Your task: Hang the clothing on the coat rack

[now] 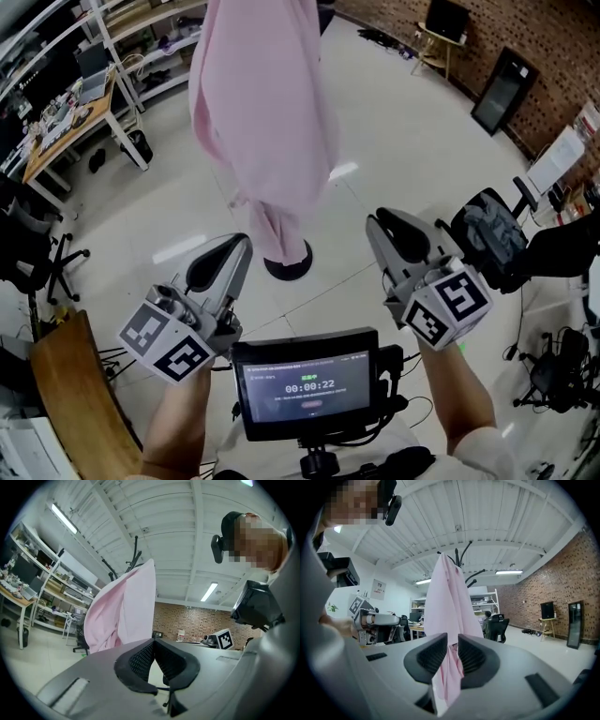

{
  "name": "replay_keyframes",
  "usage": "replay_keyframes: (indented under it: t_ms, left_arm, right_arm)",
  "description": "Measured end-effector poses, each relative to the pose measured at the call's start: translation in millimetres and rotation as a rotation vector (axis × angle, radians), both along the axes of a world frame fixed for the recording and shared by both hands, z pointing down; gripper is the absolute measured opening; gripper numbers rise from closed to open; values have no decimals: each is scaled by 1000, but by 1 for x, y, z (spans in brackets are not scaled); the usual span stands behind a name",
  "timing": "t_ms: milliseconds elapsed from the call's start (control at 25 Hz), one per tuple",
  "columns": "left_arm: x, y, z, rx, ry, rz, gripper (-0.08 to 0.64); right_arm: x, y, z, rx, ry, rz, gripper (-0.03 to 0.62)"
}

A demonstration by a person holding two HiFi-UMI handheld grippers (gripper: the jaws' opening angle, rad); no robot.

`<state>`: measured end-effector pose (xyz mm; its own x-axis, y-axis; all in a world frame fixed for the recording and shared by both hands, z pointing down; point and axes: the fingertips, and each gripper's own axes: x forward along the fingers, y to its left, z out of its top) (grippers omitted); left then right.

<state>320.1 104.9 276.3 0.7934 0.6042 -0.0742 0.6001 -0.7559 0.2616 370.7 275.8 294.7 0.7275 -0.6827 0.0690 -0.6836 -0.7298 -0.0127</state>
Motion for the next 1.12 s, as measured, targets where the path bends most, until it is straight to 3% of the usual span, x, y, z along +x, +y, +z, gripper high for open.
replay_keyframes:
  t_ms: [1120]
  left_arm:
    - [-85,-24,29,1,-77,128,3]
  right_arm:
    - [-102,-50,9,2,-23,52,60]
